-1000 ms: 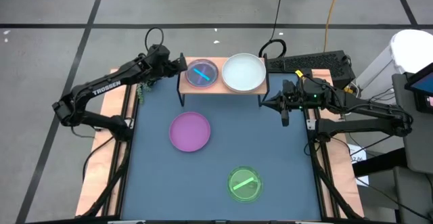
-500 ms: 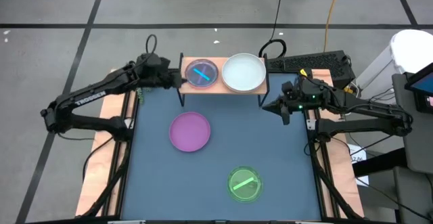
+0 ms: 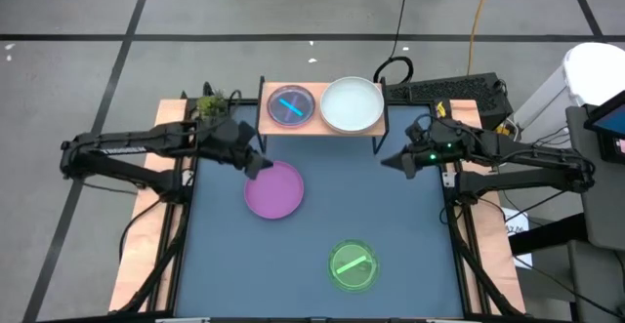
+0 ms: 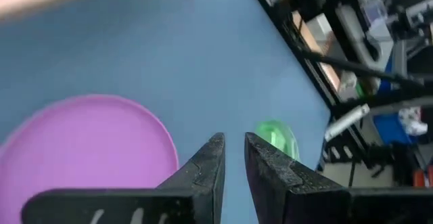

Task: Place and stack plates onto a shelf
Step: Stack the violet plate on top of the gray plate on the shelf

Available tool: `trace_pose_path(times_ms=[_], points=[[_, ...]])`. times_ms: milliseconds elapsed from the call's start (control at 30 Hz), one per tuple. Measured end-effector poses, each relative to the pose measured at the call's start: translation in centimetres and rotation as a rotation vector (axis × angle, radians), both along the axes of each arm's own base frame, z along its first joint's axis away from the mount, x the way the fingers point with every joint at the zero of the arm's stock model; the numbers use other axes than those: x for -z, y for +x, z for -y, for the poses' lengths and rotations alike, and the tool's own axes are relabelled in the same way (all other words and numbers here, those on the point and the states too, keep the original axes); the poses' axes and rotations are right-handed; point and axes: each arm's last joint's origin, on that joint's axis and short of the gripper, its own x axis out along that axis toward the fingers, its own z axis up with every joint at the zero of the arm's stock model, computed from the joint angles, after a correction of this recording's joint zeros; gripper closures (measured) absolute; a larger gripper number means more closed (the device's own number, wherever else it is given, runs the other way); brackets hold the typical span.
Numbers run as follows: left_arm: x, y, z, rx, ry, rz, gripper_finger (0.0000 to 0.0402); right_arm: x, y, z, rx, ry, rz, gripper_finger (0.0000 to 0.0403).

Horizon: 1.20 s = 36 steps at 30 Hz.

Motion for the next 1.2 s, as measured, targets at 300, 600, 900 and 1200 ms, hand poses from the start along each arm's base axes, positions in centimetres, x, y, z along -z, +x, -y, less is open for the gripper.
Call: trace_pose_path(times_ms=[300, 600, 900, 1200], points=[[0.8, -0.1, 2.3, 0.027, -0.028, -0.088, 0.0339, 0.0, 0.0, 0.0, 0.016, 0.019, 0.002, 0.0403], [1.1, -0.5, 3.9, -0.006, -0.068, -0.131, 0.0339, 0.0, 0.0, 0.0, 0.06, 0.112, 0.002, 0.0403], [0.9, -0.5, 5.1, -0.009, -0.093, -0.114, 0.0339, 0.0, 0.1, -0.9, 0.039, 0.183, -0.002, 0.0403], [1.0, -0.6, 5.4, -0.046, -0.054, -0.112, 0.0339, 0.3, 0.7, -1.6, 0.033, 0.173, -0.02, 0.0403]])
